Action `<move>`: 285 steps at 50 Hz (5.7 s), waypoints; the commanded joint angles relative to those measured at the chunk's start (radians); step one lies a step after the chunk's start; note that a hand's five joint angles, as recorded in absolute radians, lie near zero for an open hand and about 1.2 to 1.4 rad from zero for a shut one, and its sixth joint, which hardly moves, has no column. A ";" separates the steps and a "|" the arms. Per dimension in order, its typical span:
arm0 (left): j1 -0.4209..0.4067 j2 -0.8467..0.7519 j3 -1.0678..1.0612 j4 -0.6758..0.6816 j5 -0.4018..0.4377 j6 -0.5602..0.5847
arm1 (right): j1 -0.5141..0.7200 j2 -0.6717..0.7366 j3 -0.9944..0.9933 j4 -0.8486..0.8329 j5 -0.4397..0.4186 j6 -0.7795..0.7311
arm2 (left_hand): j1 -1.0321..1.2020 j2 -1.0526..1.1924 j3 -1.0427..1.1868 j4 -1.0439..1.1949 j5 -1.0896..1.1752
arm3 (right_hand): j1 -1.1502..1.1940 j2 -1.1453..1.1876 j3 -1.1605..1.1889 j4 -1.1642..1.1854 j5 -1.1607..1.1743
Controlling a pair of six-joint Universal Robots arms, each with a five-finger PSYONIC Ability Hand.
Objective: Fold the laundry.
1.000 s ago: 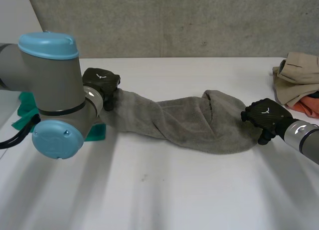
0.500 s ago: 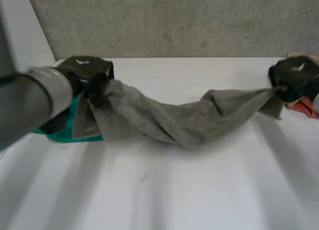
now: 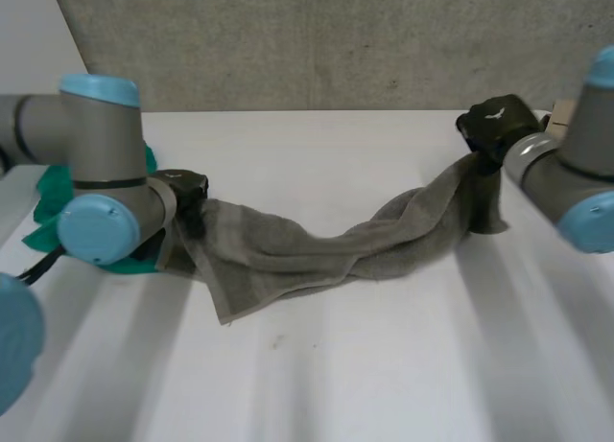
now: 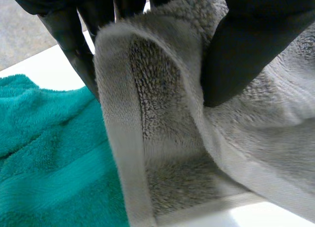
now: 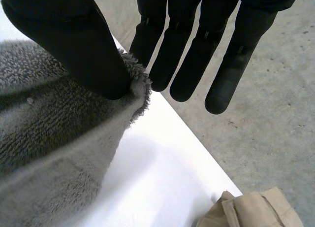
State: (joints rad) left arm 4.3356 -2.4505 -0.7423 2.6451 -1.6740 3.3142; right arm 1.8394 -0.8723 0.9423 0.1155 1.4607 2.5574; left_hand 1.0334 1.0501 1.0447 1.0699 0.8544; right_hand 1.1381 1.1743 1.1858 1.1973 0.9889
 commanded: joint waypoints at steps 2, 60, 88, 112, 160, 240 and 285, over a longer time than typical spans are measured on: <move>0.016 -0.122 0.216 0.012 -0.012 0.028 | 0.083 0.105 -0.045 -0.134 0.139 -0.049 | -0.822 -0.839 -0.833 -0.859 -0.818 | 0.258 0.222 0.210 0.199 0.233; -0.240 0.108 -0.359 0.365 -0.043 0.220 | 0.027 -0.088 0.236 -0.048 0.092 -0.046 | 0.363 0.346 0.352 0.326 0.367 | 0.258 0.222 0.210 0.199 0.233; -0.300 0.019 -0.217 0.214 -0.056 0.162 | 0.003 -0.137 0.257 0.000 0.039 -0.049 | -0.397 -0.414 -0.409 -0.434 -0.393 | 0.258 0.222 0.210 0.199 0.233; -0.195 -0.061 0.208 0.344 0.007 0.331 | 0.012 -0.037 0.074 -0.134 0.016 -0.080 | 0.363 0.346 0.352 0.326 0.367 | 0.258 0.222 0.210 0.199 0.233; 0.010 0.154 -0.445 0.414 0.073 0.285 | 0.057 -0.056 0.420 -0.211 -0.060 -0.013 | -0.172 -0.189 -0.184 -0.209 -0.168 | 0.258 0.222 0.210 0.199 0.233; -0.040 0.623 -0.899 0.172 0.068 0.539 | -0.046 -0.287 0.477 0.381 -0.100 -0.452 | 0.363 0.346 0.352 0.326 0.367 | 0.258 0.222 0.210 0.199 0.233; 0.084 0.327 -0.182 0.720 0.010 0.277 | -0.014 -0.172 -0.054 -0.179 -0.117 -0.060 | 0.363 0.346 0.352 0.326 0.367 | 0.258 0.222 0.210 0.199 0.233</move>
State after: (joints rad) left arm 4.3946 -2.0964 -0.7471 3.3858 -1.6847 3.5982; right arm 1.8465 -1.0630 0.8045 -0.1726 1.4080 2.4854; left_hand 1.1559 1.1970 1.1904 1.1952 0.9908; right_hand 1.1381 1.1745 1.1899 1.1994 1.0166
